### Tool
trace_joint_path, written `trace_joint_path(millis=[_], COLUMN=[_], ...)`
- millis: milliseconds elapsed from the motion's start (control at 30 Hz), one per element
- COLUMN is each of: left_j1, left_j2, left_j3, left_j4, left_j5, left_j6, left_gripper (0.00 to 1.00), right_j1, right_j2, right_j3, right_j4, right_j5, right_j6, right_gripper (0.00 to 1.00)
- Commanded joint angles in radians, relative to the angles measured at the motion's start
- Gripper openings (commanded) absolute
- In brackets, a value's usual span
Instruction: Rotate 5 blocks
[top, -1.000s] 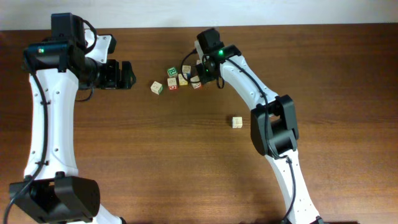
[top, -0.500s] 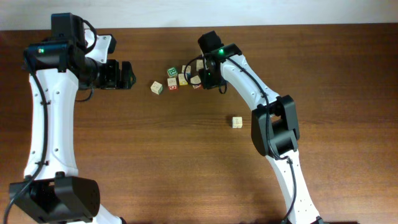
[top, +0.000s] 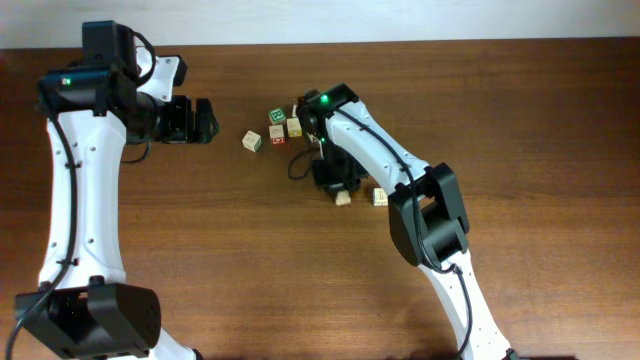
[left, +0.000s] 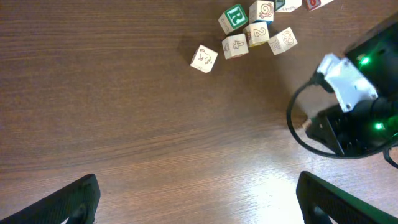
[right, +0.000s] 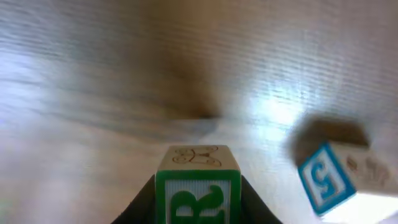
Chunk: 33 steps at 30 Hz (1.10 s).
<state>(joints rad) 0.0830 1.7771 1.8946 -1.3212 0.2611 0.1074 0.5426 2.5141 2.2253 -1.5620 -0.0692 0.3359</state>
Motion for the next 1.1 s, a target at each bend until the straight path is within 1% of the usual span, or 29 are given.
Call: trace_joint_path(millis=[0,67,133,233,333,367,400,467,633,667,700,767,833,967,1067], left_j1=[0.005,0.005,0.005,0.005,0.005,0.005,0.005,0.005,0.005,0.005,0.005,0.005,0.005,0.005,0.005], left_j2=[0.008,0.008,0.008,0.008,0.008,0.008,0.008,0.008,0.008,0.008,0.008,0.008,0.008,0.008,0.008], left_j3=[0.018,0.018,0.018,0.018,0.018,0.018,0.018,0.018,0.018,0.018,0.018,0.018,0.018,0.018,0.018], left_j4=[-0.001,-0.001,-0.001,-0.001,-0.001,-0.001,-0.001,-0.001,-0.001,-0.001,-0.001,-0.001,-0.001,-0.001,-0.001], left_j5=[0.001,0.001,0.001,0.001,0.001,0.001,0.001,0.001,0.001,0.001,0.001,0.001,0.001,0.001,0.001], left_j6=[-0.013,-0.013,-0.013,-0.013,-0.013,-0.013,-0.013,-0.013,-0.013,-0.013,-0.013,-0.013,-0.013,-0.013,-0.013], left_gripper=[0.99,0.99,0.99,0.99,0.99,0.99,0.99,0.99,0.99,0.99,0.99,0.99,0.99,0.99,0.99], right_j1=[-0.008,-0.007,-0.008,-0.014,-0.014,-0.015,-0.014,-0.015,-0.034,-0.041,-0.045,-0.048,-0.047,-0.048,-0.047], right_j2=[-0.037,-0.037,-0.037,-0.038,-0.038,-0.038,-0.038,-0.039,-0.040,-0.040,-0.040,-0.040,-0.040,-0.040,-0.040], right_j3=[-0.025,-0.042,-0.074,-0.082,-0.082,-0.082,-0.082,-0.082,-0.032,-0.002,0.023,0.075,0.094,0.101,0.111], right_j4=[-0.029,-0.027,-0.021,0.014,0.013,0.003,-0.011,-0.025,-0.070,-0.082,-0.094,-0.115,-0.115,-0.124,-0.123], right_j5=[0.029,0.053,0.126,0.134,0.131,0.129,0.126,0.111,0.057,0.042,0.042,0.042,0.035,0.035,0.014], right_j6=[0.018,0.027,0.071,0.071,0.073,0.073,0.073,0.069,0.026,0.012,0.012,0.004,-0.010,-0.011,-0.018], right_gripper=[0.10,0.11,0.11,0.11,0.12,0.20,0.25,0.29,0.34,0.38,0.39,0.48,0.50,0.49,0.41])
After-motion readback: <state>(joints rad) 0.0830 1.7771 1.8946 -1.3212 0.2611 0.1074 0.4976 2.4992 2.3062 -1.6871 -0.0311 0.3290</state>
